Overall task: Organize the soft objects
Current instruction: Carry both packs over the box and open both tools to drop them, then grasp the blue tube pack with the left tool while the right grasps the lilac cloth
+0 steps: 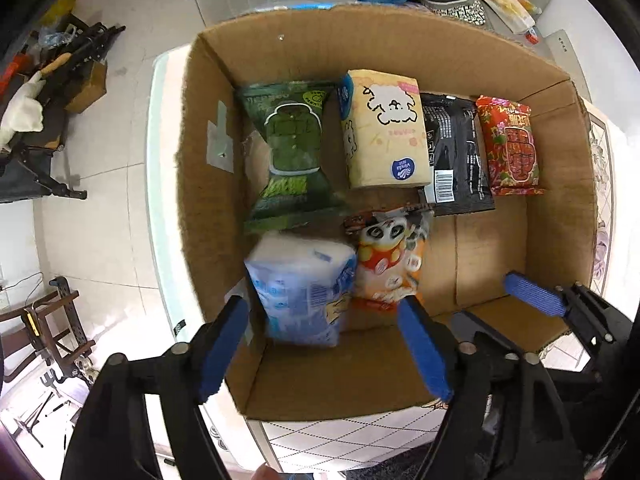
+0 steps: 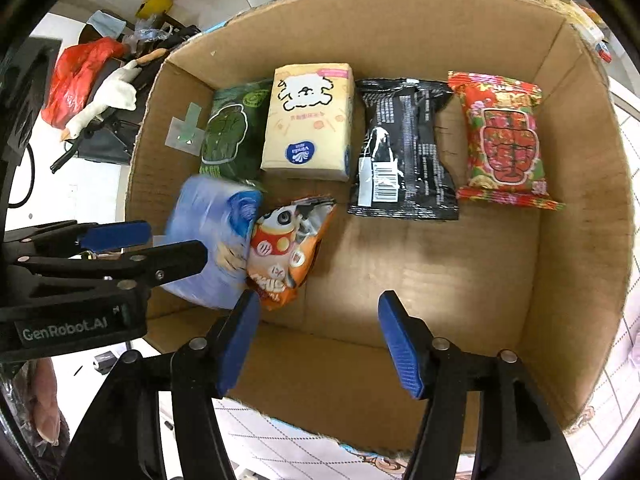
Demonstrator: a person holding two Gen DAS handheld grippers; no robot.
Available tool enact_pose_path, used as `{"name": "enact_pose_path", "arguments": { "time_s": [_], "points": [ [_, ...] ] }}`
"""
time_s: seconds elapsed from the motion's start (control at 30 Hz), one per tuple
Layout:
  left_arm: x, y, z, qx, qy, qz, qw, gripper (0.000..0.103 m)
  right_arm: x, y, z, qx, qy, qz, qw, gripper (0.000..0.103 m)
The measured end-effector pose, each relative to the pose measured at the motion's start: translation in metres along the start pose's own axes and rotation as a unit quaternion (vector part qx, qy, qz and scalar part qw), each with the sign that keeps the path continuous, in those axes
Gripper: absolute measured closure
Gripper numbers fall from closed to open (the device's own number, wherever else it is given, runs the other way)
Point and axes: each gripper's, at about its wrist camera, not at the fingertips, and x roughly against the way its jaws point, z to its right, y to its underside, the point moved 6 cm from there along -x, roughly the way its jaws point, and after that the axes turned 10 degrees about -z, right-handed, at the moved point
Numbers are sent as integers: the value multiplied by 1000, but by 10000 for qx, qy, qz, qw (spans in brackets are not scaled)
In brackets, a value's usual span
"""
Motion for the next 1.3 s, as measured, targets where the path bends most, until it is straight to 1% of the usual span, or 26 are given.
{"name": "enact_pose_path", "arguments": {
  "time_s": [0.1, 0.13, 0.17, 0.2, 0.23, 0.3, 0.37, 0.5, 0.7, 0.8, 0.97, 1.2, 1.3],
  "points": [
    [7, 10, 4, 78, -5, 81, 9999, 25, 9, 5, 3, 28, 118, 63, 9999, 32],
    [8, 13, 3, 111, 17, 120, 9999, 22, 12, 8, 4, 47, 197, 69, 9998, 31],
    [9, 17, 3, 151, 31, 165, 9997, 7, 17, 11, 6, 69, 257, 91, 9996, 26],
    [10, 20, 2, 190, 37, 226, 9996, 3, 20, 14, 7, 80, 361, 114, 9993, 20],
    [11, 24, 2, 240, 33, 287, 9993, 3, 21, 16, 9, 82, 428, 123, 9990, 18],
    [12, 33, 2, 356, 3, 425, 9985, 3, 27, 21, 12, 74, 536, 163, 9984, 8],
    [15, 42, 2, 440, 4, 566, 9974, 3, 33, 27, 18, 51, 698, 216, 9973, 4],
    [23, 54, 5, 587, -18, 862, 9945, 2, 47, 39, 25, 6, 1075, 430, 9933, 2],
    [48, 80, 10, 754, -11, 1310, 9885, 2, 72, 61, 26, 23, 1262, 642, 9899, 2],
    [59, 91, 12, 817, 18, 1492, 9854, 2, 88, 75, 25, 46, 1277, 800, 9886, 2],
    [82, 120, 20, 853, 23, 1810, 9798, 2, 115, 99, 19, 86, 1257, 1055, 9864, 2],
    [113, 156, 34, 838, 79, 2191, 9721, 2, 158, 133, 10, 178, 1113, 1437, 9832, 2],
    [124, 164, 40, 805, 48, 2307, 9697, 2, 172, 145, 8, 228, 1038, 1535, 9824, 2]
  ]
}}
